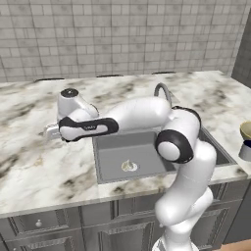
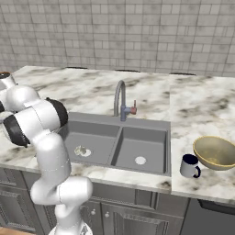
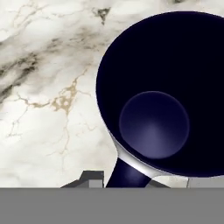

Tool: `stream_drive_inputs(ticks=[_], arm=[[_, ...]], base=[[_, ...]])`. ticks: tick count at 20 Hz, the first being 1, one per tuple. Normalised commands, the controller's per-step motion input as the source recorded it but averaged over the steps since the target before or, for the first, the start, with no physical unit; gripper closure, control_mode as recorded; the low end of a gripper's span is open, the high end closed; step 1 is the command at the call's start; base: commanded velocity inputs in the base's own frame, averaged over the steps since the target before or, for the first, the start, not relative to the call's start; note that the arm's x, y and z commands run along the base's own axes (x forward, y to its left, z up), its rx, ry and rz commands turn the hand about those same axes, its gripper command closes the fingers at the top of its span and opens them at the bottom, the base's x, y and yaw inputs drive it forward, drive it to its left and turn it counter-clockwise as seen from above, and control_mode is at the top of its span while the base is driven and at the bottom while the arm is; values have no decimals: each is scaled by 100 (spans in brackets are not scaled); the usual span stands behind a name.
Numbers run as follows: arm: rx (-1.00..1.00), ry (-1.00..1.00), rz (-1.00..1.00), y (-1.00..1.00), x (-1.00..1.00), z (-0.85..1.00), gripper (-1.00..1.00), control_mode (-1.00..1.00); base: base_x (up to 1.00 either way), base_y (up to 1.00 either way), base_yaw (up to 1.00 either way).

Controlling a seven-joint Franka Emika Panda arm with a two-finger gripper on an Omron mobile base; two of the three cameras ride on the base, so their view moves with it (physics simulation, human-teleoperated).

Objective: Clear the mugs and bowl far away from the sink.

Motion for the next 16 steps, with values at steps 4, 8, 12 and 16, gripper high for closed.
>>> stream_drive_inputs(ticks=[4, 8, 12, 16], arm=[[-2, 0, 6, -72, -12, 73, 100, -100], [-3, -1, 4, -91, -52, 39, 100, -100], [0, -4, 12, -72, -85, 64, 100, -100], [-1, -17, 23, -63, -83, 56, 100, -100]], base=[[0, 0, 0], [0, 0, 0], [0, 0, 0], [0, 0, 0]])
